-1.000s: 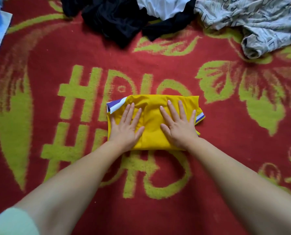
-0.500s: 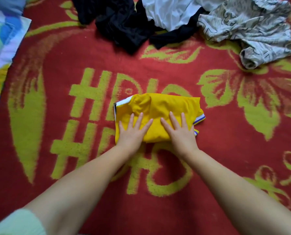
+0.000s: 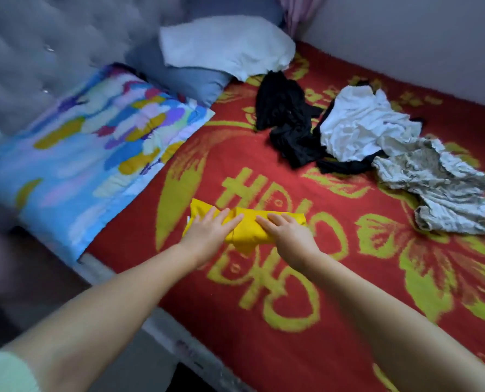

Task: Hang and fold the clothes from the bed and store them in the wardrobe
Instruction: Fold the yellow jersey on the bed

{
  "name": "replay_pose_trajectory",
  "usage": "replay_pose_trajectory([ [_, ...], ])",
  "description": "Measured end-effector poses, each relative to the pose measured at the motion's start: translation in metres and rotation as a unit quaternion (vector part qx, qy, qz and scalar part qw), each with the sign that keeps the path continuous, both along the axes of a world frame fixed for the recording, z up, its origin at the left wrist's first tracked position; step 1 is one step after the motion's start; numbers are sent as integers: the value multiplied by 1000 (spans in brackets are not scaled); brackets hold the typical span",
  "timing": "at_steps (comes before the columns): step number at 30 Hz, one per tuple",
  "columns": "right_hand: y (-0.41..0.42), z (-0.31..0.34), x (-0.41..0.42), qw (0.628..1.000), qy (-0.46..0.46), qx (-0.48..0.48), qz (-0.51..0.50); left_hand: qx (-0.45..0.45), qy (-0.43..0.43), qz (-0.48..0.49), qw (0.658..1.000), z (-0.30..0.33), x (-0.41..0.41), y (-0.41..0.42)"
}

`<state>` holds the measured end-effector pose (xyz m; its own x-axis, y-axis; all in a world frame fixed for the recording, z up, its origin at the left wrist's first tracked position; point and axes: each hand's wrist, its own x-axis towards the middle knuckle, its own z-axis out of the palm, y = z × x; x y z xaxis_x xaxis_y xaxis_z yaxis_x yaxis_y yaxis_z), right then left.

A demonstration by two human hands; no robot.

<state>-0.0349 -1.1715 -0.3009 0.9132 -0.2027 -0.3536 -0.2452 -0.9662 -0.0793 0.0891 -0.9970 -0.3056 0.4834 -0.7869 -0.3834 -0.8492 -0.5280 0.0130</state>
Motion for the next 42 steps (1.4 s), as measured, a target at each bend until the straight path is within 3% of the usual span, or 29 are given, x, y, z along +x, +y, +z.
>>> replay_pose_trajectory([
  [5, 73, 40, 36, 987, -33, -8, 155, -10, -20, 129, 991, 40, -15, 108],
  [11, 213, 84, 67, 938, -64, -16, 341, -2, -88, 266, 960, 83, -56, 261],
  [21, 537, 110, 4, 810, -102, -15, 577, 15, -95, 490, 867, 107, -227, 560],
  [31, 822, 96, -116, 723, -51, 46, 687, 31, -60, 602, 796, 113, -398, 813],
  [36, 891, 83, -111, 721, -22, 38, 692, 31, -36, 620, 783, 97, -400, 875],
  [42, 963, 40, -52, 737, 10, 46, 674, 16, 3, 614, 789, 53, -335, 954],
])
